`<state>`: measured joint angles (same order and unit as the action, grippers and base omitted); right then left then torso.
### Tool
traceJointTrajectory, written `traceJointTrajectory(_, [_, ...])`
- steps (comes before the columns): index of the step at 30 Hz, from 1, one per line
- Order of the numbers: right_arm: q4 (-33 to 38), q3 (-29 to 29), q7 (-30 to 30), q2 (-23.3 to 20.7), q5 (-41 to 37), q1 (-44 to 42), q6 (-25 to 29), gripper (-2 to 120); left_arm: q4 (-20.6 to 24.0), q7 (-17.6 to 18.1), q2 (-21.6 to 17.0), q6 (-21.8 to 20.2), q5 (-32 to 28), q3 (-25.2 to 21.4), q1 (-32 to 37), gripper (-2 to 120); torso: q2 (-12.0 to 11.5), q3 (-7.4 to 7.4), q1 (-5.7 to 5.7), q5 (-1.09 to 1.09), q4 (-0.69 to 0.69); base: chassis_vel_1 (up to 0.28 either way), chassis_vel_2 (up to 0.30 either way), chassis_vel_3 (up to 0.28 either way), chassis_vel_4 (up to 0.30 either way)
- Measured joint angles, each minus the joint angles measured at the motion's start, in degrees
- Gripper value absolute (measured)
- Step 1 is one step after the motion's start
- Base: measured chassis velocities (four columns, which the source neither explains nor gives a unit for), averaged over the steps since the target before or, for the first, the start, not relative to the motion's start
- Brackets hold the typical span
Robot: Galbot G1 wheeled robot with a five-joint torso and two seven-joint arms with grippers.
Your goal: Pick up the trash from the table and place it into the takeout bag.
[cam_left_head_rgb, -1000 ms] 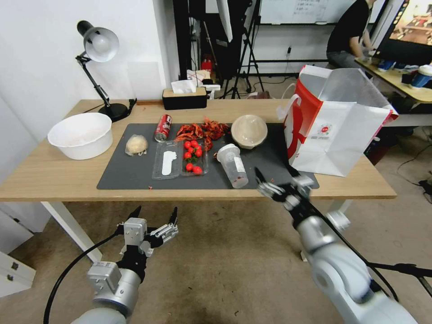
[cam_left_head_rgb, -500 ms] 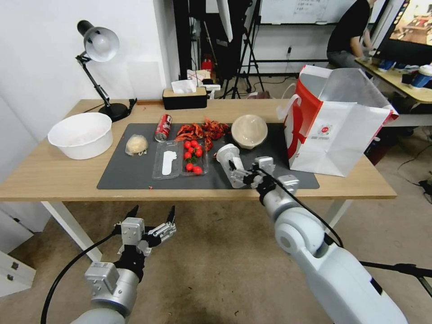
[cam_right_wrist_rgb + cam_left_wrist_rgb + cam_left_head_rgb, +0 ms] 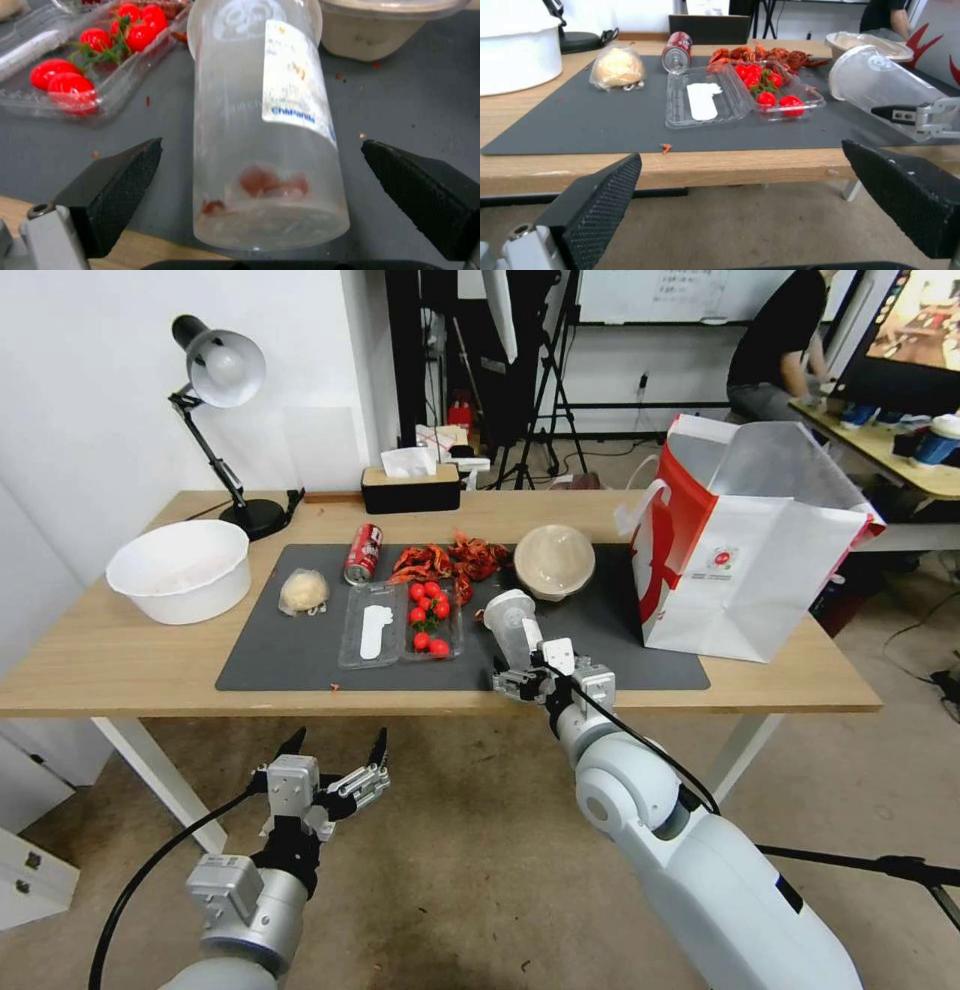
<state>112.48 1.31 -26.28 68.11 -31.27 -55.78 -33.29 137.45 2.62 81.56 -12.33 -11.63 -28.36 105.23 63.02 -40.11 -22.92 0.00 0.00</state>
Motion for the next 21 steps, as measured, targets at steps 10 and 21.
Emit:
traceJointTrajectory(10, [-1.2,0.0,0.1,0.5,-0.9,-0.1,0.1,72,0.1,0.0,-0.1,0.4,0.0,0.1,0.1,100,0.0,0.00,0.00,0.00,0.00,0.000,0.000,0.000,0.000])
traceJointTrajectory(21, [-1.0,-0.6,0.6,0.2,-0.8,-0.8,0.8,54,0.1,0.1,0.0,0.7,0.0,0.2,0.1,100,0.0,0.00,0.00,0.00,0.00,0.000,0.000,0.000,0.000])
